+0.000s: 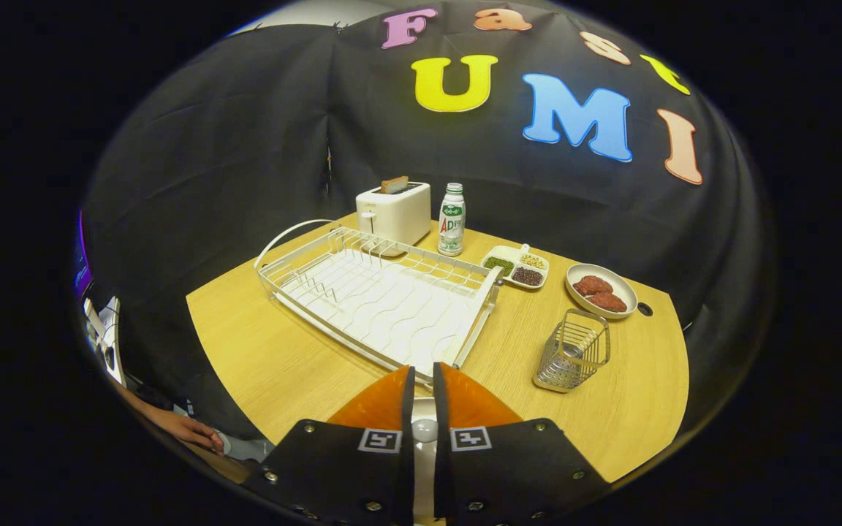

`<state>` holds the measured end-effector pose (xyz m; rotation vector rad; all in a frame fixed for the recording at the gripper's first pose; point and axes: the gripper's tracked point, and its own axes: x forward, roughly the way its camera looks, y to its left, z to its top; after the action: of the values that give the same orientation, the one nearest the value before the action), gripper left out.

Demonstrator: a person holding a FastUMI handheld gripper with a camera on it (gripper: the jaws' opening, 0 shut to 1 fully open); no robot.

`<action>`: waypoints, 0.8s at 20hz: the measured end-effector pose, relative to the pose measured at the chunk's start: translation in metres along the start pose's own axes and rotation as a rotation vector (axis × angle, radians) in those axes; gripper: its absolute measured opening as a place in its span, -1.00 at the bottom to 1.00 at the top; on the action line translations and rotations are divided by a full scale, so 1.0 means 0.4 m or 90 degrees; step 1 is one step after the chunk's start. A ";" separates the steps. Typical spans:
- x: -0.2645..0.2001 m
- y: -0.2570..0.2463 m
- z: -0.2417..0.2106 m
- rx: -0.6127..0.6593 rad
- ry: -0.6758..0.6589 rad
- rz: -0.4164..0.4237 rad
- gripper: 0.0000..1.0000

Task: Take the plate from the dish rack, then take the spoon from the basket and place it into the plate.

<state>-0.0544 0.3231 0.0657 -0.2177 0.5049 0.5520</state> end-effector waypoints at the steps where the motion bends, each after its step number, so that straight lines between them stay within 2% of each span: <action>1: 0.004 0.003 0.000 -0.004 -0.002 0.003 -0.80; 4: 0.017 0.016 -0.009 -0.011 0.002 0.017 -0.77; 5: 0.019 0.013 -0.010 -0.014 0.004 0.017 -0.70; 9: 0.015 -0.019 -0.011 -0.004 -0.002 0.001 -0.67; 10: 0.006 -0.031 -0.008 -0.002 -0.003 -0.006 -0.57; 11: 0.002 -0.052 -0.007 -0.003 -0.004 -0.020 -0.34; 16: -0.073 -0.172 0.071 0.021 -0.076 -0.097 -0.34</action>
<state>-0.0266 0.2623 0.1093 -0.1884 0.3778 0.4047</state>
